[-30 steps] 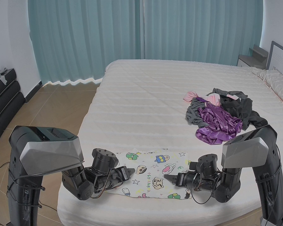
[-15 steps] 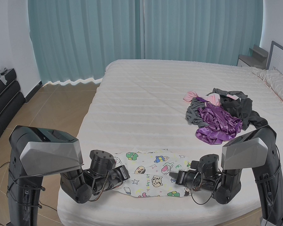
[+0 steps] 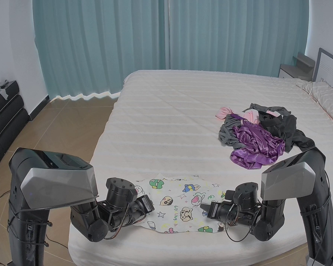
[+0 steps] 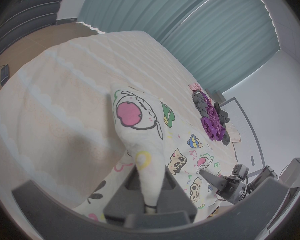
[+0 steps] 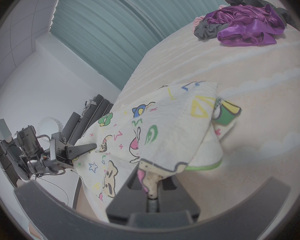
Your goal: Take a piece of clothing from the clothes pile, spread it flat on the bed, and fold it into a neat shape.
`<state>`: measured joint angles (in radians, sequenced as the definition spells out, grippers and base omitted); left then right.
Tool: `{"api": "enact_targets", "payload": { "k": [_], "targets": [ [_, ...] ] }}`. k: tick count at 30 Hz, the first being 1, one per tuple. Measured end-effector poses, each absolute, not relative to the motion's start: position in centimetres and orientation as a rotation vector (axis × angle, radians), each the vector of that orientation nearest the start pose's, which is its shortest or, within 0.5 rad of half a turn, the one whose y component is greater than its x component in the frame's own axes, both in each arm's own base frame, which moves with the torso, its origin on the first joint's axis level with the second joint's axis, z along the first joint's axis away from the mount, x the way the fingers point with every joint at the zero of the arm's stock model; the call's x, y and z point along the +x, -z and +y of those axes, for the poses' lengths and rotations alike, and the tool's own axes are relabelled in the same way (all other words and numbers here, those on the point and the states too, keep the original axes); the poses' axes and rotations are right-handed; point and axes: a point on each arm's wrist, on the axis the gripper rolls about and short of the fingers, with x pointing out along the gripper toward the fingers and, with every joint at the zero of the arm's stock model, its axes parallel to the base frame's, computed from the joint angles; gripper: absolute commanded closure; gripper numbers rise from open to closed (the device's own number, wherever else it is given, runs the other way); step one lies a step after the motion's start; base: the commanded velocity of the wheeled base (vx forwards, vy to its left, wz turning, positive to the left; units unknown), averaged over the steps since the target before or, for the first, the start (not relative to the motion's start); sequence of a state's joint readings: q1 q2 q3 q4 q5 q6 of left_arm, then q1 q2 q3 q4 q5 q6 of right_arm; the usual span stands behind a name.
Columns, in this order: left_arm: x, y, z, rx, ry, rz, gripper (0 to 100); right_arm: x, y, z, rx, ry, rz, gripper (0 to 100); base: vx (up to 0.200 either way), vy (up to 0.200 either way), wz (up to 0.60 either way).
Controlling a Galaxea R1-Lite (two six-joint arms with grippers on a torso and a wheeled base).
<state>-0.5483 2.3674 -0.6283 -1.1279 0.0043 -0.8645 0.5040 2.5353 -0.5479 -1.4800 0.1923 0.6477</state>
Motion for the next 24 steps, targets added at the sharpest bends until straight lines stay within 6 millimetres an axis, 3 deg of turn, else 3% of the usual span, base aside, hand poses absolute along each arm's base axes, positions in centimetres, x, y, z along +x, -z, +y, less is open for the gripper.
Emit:
{"api": "enact_targets", "payload": {
  "k": [24],
  "targets": [
    [29.4,3.05,-18.1,-0.66,0.24,0.766,100,29.12,6.55,16.15,0.531,-0.464,0.67,100,0.0,-0.2,0.0]
  ]
}}
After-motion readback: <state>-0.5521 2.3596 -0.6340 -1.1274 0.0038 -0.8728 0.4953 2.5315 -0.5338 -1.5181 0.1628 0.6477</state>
